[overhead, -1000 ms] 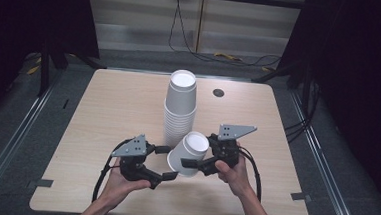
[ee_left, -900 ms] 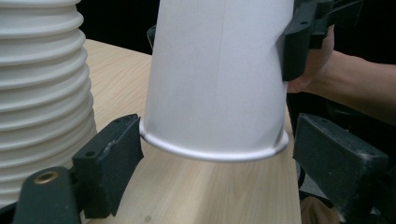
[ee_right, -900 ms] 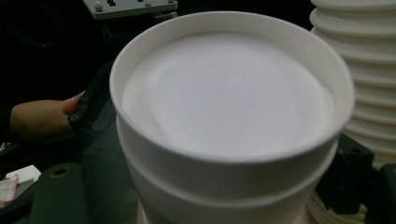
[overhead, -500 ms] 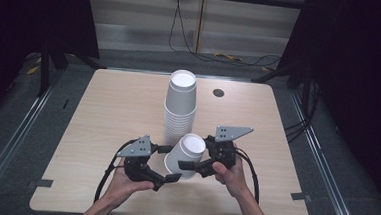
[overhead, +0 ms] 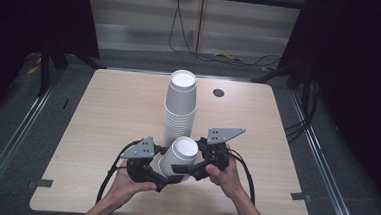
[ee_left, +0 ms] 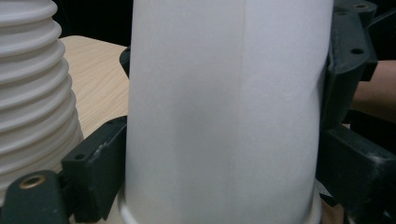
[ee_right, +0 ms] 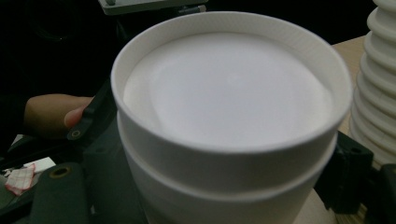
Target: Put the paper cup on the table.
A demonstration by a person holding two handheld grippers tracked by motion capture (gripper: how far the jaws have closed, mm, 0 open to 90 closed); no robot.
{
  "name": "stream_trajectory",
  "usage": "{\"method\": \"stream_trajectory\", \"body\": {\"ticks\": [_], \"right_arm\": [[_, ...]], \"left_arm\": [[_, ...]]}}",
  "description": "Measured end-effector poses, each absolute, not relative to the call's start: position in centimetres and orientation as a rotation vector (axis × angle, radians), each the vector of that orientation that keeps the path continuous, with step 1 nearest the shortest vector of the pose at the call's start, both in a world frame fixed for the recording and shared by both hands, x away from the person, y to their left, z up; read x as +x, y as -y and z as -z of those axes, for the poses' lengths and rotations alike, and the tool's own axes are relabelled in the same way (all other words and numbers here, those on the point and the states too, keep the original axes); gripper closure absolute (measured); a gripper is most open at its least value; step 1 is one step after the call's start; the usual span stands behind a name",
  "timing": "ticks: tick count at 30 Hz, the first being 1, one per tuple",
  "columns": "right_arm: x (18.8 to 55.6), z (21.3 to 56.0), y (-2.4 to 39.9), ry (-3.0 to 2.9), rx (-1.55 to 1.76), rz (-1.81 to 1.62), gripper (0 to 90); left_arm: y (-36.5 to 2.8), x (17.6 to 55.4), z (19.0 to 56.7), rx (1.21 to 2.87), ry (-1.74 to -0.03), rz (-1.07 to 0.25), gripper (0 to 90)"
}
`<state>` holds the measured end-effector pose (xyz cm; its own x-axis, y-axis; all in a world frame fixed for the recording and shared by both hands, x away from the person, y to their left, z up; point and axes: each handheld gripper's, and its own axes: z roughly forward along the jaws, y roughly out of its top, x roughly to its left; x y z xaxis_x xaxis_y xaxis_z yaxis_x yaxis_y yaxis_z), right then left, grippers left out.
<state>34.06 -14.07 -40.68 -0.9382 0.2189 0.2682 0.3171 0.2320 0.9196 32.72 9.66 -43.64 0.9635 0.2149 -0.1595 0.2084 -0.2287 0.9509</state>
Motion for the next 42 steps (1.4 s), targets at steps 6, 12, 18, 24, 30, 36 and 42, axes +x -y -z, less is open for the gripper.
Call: {"method": "stream_trajectory", "body": {"ticks": [6,12,18,24,30,36,42], "right_arm": [[34.1,40.8,14.1,2.396,-0.520,1.829,18.0],[33.9,40.9,13.9,2.435,-0.541,1.812,13.4],[34.1,40.8,14.2,2.412,-0.553,1.821,13.2],[34.2,40.5,14.7,2.412,-0.564,1.834,13.3],[34.1,40.4,15.2,2.407,-0.568,1.835,13.3],[34.3,40.3,15.5,2.417,-0.577,1.823,13.3],[34.2,40.3,15.9,2.454,-0.584,1.783,13.4]], "left_arm": [[-9.8,32.8,43.5,1.831,-0.292,-0.023,13.3],[-10.0,33.0,43.5,1.829,-0.286,-0.007,15.0],[-10.2,33.0,43.5,1.850,-0.284,-0.007,15.6],[-10.6,33.1,43.6,1.873,-0.291,-0.020,15.7],[-11.2,33.4,43.7,1.904,-0.328,-0.018,15.9],[-11.6,33.7,43.7,1.950,-0.345,-0.011,16.0],[-11.8,33.5,43.4,2.013,-0.349,-0.023,16.2]]}}
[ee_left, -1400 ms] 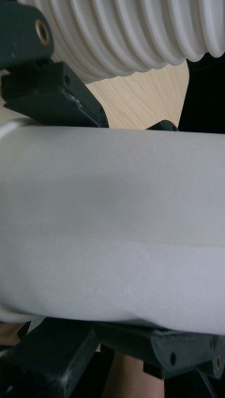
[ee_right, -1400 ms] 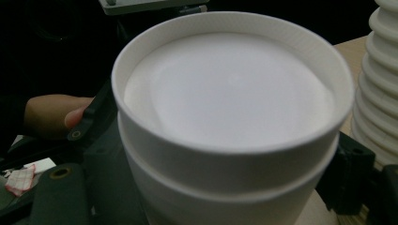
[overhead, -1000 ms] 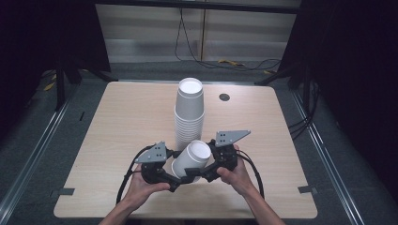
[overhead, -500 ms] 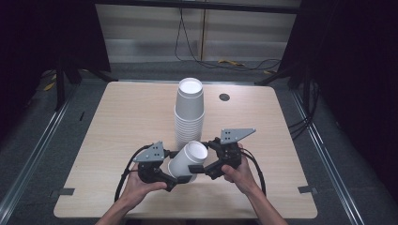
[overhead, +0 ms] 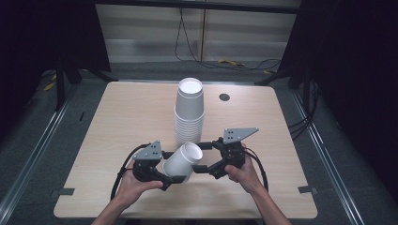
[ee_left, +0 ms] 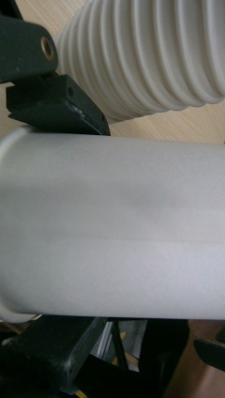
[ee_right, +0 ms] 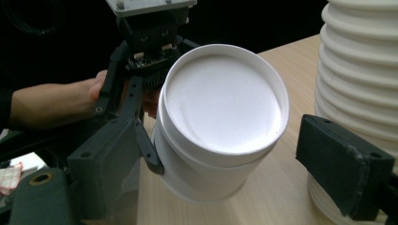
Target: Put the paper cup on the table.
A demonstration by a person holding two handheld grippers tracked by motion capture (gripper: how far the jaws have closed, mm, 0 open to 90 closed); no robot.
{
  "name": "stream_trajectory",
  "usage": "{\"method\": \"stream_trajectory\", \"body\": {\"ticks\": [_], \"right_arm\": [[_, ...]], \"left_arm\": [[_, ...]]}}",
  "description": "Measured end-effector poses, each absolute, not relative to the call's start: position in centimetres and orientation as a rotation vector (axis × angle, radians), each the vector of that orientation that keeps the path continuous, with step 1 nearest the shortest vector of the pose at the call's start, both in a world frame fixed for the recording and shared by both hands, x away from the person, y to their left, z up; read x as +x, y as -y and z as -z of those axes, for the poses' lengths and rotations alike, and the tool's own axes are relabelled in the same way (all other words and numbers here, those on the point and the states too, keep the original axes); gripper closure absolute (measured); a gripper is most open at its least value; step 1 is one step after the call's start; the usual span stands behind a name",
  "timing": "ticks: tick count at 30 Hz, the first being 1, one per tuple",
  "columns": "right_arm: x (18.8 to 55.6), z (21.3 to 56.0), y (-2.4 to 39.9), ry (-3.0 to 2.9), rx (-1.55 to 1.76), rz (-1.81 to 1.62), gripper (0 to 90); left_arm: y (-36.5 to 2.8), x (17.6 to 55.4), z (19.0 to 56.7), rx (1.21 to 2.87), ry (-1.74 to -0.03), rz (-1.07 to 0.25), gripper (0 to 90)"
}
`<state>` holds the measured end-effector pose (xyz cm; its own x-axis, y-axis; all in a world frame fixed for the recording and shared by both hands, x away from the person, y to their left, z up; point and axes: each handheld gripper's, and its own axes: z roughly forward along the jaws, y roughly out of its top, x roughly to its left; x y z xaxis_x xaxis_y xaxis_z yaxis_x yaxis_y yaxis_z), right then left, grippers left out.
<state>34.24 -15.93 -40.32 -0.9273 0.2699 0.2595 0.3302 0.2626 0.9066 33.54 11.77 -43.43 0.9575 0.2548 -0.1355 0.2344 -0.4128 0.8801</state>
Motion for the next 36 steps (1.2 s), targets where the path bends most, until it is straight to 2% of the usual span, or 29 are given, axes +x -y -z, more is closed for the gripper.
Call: {"method": "stream_trajectory", "body": {"ticks": [36], "right_arm": [[34.0,40.7,14.9,2.823,-0.447,1.267,13.8]], "left_arm": [[-8.3,32.9,43.1,2.398,-0.205,-0.111,16.5]]}}
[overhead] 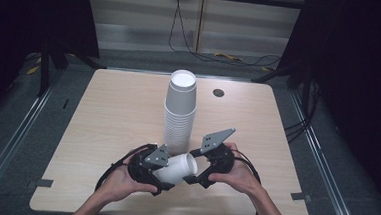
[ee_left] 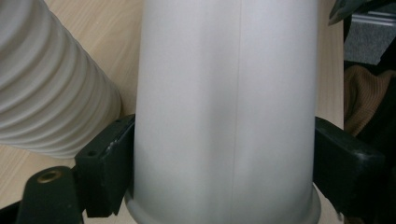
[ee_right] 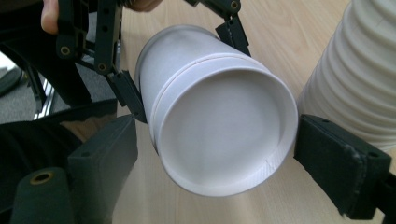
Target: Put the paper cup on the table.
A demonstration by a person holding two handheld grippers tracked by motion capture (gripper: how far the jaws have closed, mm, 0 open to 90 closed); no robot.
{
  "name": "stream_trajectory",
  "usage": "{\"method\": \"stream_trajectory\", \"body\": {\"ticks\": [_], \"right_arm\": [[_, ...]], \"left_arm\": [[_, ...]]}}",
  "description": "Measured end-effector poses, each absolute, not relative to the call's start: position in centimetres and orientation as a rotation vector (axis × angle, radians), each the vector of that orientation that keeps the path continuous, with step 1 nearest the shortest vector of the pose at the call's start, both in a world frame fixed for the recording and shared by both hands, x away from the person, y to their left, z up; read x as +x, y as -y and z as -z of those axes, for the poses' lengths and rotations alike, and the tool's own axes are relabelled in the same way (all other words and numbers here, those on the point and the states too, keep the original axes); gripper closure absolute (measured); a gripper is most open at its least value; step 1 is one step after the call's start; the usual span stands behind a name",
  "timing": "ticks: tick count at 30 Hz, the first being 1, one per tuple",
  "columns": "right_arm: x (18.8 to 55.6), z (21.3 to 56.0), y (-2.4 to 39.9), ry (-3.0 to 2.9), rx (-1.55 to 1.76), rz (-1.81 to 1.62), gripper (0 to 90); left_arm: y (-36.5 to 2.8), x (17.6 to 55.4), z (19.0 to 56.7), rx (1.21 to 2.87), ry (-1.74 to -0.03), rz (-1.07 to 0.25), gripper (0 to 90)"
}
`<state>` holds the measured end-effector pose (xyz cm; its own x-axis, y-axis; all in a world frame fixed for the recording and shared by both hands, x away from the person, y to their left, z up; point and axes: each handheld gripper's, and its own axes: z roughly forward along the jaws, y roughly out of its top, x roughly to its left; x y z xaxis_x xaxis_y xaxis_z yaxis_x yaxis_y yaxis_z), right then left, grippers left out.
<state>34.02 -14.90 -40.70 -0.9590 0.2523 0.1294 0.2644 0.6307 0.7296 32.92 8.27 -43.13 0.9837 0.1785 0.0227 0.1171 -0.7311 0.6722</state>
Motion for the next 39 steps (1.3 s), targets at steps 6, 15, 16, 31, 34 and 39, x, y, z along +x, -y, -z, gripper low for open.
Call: {"method": "stream_trajectory", "body": {"ticks": [6,15,16,31,34,39], "right_arm": [[34.1,40.8,14.7,2.869,-0.421,1.174,13.9],[34.2,41.2,14.0,2.903,-0.396,1.050,14.0],[34.2,41.1,13.9,2.915,-0.393,1.029,14.1],[34.9,41.5,13.0,2.916,-0.364,0.912,14.2],[35.0,41.3,12.7,2.909,-0.353,0.906,14.2],[35.2,41.1,12.1,2.891,-0.342,0.900,14.3]], "left_arm": [[-8.1,32.9,43.2,2.455,-0.190,-0.123,16.5],[-7.4,32.9,43.1,2.498,-0.145,-0.141,16.5],[-7.3,33.0,43.1,2.504,-0.139,-0.140,16.5],[-6.7,32.8,43.3,2.541,-0.125,-0.137,16.4],[-6.6,32.7,43.4,2.539,-0.125,-0.135,16.4],[-6.4,32.6,43.4,2.537,-0.106,-0.120,16.4]]}}
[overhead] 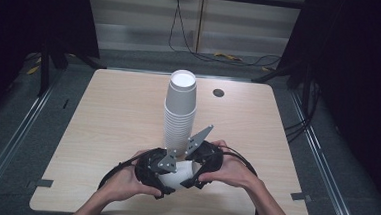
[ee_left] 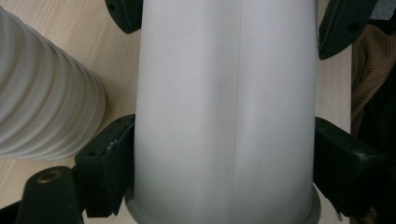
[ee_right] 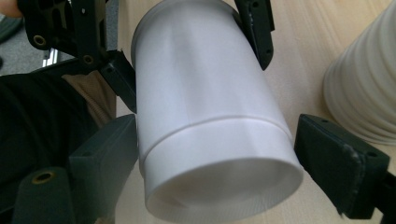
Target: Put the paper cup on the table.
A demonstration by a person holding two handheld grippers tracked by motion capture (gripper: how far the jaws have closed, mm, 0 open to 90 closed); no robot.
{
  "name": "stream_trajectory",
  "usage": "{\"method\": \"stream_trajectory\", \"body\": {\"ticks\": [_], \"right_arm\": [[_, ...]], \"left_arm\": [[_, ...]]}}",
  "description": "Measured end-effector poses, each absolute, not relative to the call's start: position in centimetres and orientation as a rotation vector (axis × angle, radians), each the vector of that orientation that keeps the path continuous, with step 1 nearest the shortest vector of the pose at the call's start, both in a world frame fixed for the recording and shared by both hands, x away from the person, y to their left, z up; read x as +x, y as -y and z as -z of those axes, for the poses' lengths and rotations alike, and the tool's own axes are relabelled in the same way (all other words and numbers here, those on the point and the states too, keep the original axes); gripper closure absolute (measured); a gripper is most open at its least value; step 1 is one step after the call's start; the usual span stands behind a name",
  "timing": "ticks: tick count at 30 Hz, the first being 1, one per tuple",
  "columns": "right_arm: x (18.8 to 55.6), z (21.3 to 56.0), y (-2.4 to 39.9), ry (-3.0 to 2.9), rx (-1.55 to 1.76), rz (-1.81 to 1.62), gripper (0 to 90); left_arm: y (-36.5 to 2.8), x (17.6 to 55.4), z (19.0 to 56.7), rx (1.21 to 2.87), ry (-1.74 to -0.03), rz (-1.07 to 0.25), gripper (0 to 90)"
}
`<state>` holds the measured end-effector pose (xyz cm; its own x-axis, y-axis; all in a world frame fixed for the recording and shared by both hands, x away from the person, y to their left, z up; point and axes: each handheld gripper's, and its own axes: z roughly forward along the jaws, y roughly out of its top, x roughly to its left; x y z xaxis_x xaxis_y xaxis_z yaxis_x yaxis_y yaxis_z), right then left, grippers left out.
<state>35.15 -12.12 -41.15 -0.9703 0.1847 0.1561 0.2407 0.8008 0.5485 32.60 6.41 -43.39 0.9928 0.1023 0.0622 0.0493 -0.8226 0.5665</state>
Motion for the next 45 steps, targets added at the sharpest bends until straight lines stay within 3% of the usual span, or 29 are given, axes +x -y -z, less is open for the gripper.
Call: {"method": "stream_trajectory", "body": {"ticks": [8,21,45], "right_arm": [[35.2,41.2,11.5,2.853,-0.324,0.879,21.4],[35.3,41.1,11.7,2.825,-0.330,0.870,23.2],[35.3,41.4,12.7,2.819,-0.357,0.937,23.4]], "left_arm": [[-6.2,32.3,43.5,2.540,-0.099,-0.138,16.4],[-6.5,32.3,43.5,2.530,-0.015,-0.158,13.7],[-9.3,33.0,42.1,2.274,-0.136,-0.102,15.9]]}}
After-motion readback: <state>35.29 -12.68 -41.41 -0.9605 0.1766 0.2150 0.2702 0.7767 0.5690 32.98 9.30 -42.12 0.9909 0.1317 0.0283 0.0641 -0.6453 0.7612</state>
